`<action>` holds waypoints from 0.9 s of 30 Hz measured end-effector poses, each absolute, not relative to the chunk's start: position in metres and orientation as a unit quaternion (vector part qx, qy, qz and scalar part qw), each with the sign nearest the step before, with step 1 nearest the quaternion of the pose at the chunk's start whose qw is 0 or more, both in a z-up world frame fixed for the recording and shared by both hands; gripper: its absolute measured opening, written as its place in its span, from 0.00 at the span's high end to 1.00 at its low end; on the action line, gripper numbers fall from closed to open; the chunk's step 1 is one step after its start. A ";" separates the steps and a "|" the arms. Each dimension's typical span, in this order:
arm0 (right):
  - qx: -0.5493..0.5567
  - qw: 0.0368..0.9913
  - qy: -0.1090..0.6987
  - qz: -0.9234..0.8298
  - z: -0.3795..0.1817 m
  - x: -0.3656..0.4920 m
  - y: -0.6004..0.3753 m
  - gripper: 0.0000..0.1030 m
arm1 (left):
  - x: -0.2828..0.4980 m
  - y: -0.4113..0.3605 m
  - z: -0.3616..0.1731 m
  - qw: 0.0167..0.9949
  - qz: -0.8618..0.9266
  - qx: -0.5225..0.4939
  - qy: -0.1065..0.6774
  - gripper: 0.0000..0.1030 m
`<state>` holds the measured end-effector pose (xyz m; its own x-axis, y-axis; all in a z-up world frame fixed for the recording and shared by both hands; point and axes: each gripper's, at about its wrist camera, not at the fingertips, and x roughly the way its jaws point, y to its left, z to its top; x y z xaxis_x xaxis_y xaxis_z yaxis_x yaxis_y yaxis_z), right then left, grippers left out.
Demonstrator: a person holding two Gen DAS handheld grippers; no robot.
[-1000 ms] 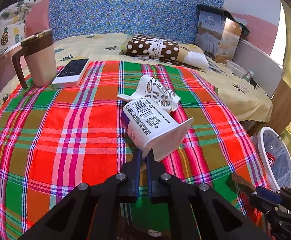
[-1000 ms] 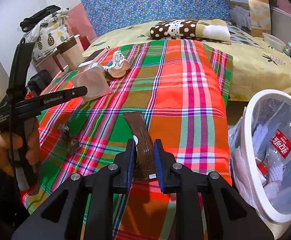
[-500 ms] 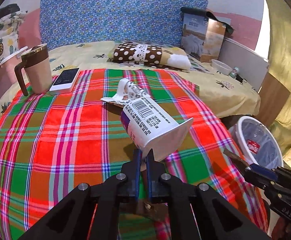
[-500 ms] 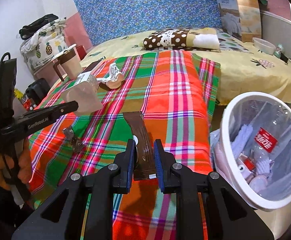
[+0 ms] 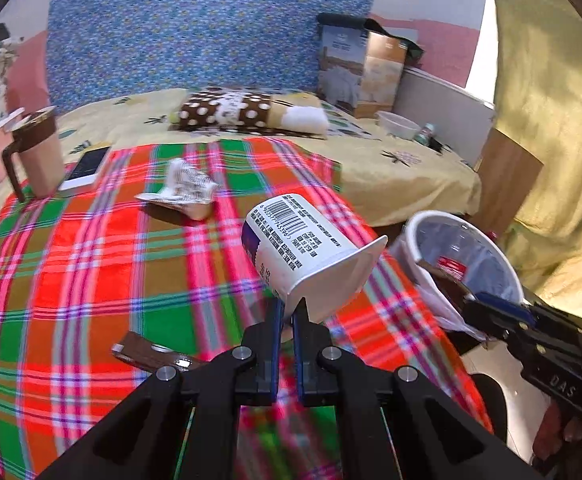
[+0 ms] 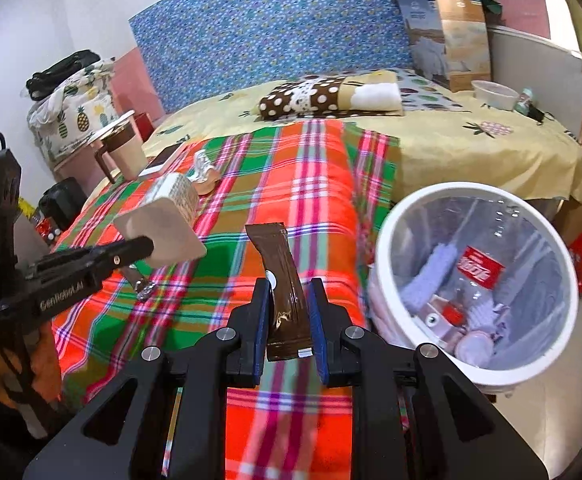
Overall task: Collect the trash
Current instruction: 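Carry the white barcode cup in the left gripper and brown strip in the right over the bin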
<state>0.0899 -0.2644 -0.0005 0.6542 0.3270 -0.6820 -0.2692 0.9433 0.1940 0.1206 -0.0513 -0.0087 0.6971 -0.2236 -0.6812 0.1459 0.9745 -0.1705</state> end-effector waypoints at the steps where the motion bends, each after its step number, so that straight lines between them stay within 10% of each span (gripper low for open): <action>1: 0.038 0.910 0.381 0.160 0.000 0.088 -0.267 0.79 | 0.120 -0.058 -0.009 0.919 -0.108 -0.049 0.377 0.95; 27: 0.077 0.922 0.374 0.064 -0.002 0.078 -0.348 0.79 | 0.146 -0.176 -0.009 0.897 -0.220 0.010 0.383 0.95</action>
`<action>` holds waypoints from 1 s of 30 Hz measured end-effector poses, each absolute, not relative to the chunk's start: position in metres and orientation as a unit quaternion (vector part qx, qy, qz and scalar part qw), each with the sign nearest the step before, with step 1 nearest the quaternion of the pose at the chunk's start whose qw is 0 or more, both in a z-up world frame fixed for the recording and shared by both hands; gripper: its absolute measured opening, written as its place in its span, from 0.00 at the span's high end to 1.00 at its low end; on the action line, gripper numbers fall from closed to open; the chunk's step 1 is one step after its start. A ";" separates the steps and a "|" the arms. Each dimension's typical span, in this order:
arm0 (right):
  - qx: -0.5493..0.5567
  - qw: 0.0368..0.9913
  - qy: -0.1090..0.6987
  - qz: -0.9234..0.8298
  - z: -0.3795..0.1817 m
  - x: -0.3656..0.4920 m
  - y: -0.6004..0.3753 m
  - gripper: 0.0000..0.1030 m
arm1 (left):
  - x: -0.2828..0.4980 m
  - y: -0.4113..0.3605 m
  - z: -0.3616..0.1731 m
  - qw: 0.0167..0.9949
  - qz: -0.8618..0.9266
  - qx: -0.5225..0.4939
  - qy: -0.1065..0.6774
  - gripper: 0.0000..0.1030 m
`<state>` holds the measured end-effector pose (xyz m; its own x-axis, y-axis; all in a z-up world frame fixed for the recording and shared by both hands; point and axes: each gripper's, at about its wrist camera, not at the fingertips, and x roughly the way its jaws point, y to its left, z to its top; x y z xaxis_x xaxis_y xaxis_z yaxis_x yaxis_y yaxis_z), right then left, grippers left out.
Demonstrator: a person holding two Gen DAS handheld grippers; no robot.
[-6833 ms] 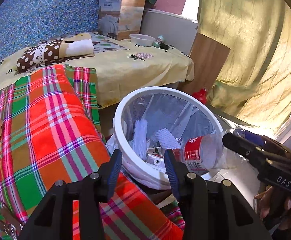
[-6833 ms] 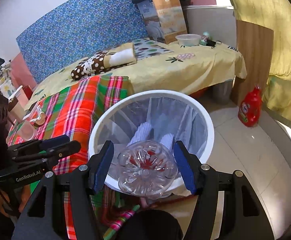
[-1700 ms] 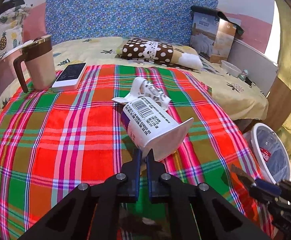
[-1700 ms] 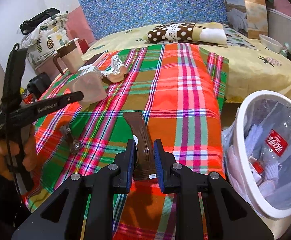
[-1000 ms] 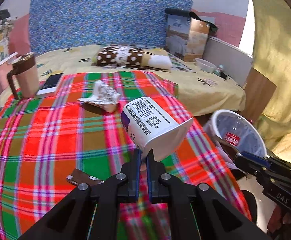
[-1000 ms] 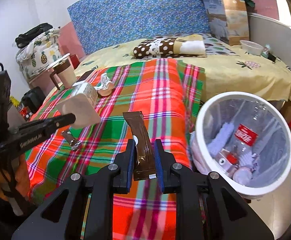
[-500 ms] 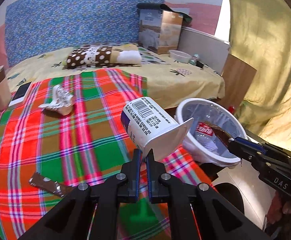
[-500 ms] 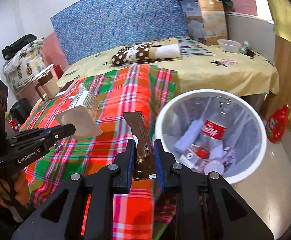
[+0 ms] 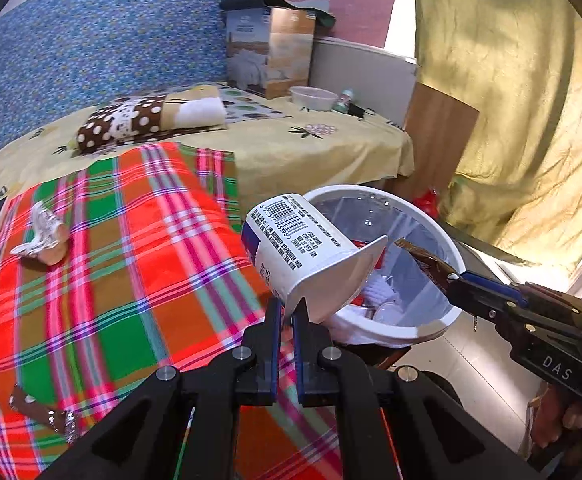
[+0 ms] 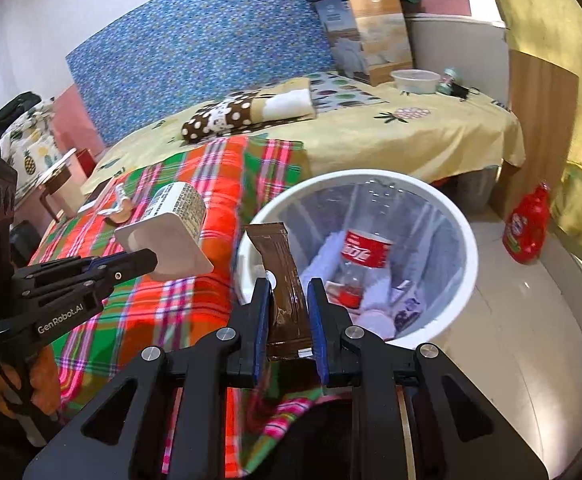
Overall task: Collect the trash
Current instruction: 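Carry the white barcode cup in the left gripper and brown strip in the right over the bin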
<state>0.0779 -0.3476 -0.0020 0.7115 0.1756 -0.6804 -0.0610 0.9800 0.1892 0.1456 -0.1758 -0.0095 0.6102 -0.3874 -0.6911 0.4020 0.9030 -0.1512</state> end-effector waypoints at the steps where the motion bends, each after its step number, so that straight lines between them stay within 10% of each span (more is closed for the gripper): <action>1: 0.078 0.922 0.375 0.062 -0.002 0.078 -0.349 0.79 | 0.147 -0.179 -0.010 0.896 -0.223 0.011 0.383 0.95; 30: 0.094 0.902 0.421 0.004 -0.028 0.104 -0.391 0.70 | 0.193 -0.253 -0.040 0.863 -0.275 0.038 0.421 0.94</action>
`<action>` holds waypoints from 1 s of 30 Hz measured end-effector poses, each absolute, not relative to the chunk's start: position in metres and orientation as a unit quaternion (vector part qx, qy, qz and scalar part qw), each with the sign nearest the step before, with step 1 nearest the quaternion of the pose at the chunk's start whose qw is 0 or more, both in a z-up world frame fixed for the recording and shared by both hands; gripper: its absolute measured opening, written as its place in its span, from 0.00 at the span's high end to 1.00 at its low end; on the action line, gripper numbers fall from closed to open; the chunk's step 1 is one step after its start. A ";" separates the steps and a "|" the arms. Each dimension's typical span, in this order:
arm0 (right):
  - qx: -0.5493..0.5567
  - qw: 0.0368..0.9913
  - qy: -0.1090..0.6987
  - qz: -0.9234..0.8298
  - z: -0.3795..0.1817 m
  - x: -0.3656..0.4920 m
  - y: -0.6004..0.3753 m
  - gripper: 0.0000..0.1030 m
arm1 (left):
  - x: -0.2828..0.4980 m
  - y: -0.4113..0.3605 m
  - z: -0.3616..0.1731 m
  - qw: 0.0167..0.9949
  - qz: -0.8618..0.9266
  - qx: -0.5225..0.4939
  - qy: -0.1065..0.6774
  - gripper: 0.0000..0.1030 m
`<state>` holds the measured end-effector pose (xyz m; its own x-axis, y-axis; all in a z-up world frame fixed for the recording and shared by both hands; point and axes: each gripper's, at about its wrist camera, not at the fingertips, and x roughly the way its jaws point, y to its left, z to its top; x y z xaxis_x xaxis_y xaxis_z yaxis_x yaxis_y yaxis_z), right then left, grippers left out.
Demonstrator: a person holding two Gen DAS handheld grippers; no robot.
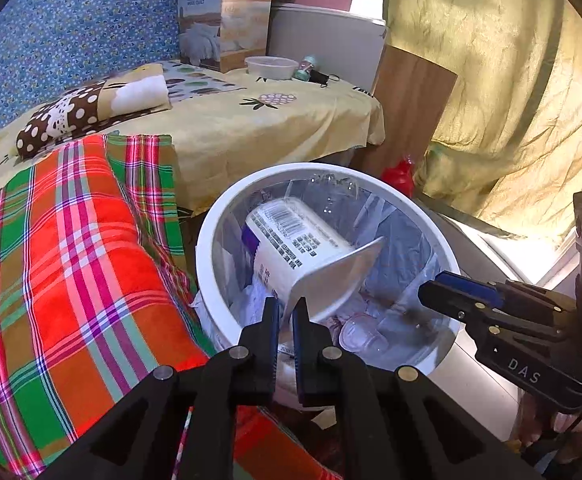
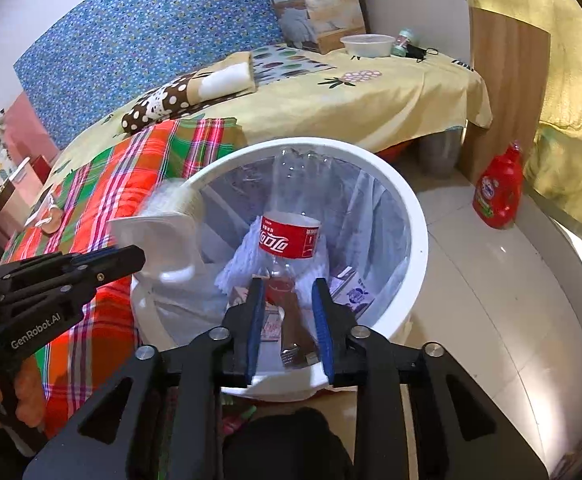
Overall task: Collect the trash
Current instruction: 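Carry the white barcode cup in the left gripper and brown strip in the right over the bin, then open both grippers to drop the white cup and brown strip into the bin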
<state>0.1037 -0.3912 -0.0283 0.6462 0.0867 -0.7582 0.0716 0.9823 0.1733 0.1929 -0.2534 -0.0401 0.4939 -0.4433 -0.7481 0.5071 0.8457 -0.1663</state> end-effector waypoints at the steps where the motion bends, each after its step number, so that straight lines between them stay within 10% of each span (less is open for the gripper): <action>1: 0.094 0.903 0.420 0.003 -0.028 0.103 -0.392 0.70 | 0.192 -0.255 -0.041 0.863 -0.277 0.039 0.421 0.94; 30: 0.092 0.914 0.395 0.019 -0.011 0.087 -0.374 0.69 | 0.172 -0.243 -0.026 0.871 -0.272 0.028 0.408 0.90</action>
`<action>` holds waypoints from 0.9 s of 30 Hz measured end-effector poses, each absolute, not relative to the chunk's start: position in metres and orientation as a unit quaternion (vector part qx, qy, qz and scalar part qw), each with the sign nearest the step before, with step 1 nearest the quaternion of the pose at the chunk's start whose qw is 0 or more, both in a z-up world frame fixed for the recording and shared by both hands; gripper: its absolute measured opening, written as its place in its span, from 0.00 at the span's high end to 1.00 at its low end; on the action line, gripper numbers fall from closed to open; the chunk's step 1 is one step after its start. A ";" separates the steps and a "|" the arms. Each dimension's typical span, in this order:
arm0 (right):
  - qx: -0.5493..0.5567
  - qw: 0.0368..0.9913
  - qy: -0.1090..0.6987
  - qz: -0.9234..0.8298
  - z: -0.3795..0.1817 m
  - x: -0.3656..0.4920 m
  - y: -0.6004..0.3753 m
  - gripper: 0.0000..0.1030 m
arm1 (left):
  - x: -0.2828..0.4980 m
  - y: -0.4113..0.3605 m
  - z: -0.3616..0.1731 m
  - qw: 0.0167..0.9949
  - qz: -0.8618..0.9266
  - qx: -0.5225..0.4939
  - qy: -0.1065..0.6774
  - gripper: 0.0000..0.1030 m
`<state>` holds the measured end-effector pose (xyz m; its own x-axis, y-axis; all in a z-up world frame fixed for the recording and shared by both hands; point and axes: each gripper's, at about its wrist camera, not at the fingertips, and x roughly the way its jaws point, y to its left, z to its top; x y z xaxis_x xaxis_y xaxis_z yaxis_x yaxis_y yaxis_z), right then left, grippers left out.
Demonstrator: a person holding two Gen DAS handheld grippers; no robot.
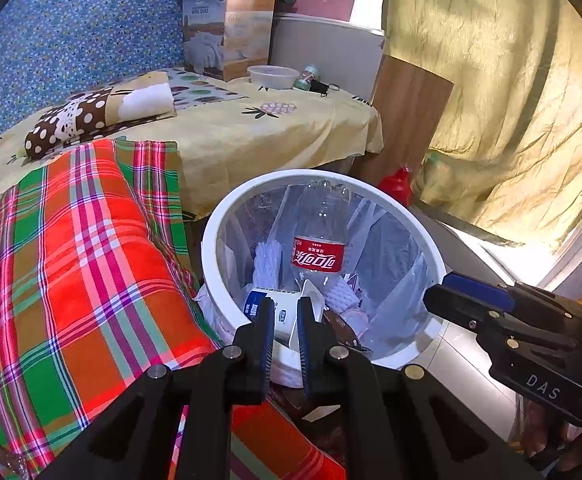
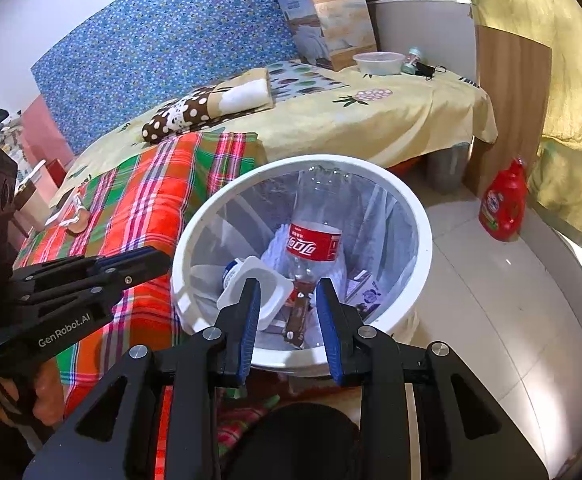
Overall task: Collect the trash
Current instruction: 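Open both grippers to drop the white cup and brown strip into the bin, then move both tools back over the bed toward the remaining trash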
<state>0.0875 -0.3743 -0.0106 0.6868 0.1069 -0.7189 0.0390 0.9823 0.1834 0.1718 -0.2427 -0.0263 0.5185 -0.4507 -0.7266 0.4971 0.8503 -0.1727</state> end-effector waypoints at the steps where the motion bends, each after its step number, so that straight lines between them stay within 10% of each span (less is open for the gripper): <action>1: 0.092 0.914 0.395 0.018 -0.010 0.086 -0.373 0.69 | 0.171 -0.242 -0.025 0.871 -0.272 0.028 0.407 0.89; 27: 0.066 0.925 0.367 0.075 0.010 0.059 -0.322 0.55 | 0.120 -0.165 0.001 0.902 -0.214 0.000 0.375 0.80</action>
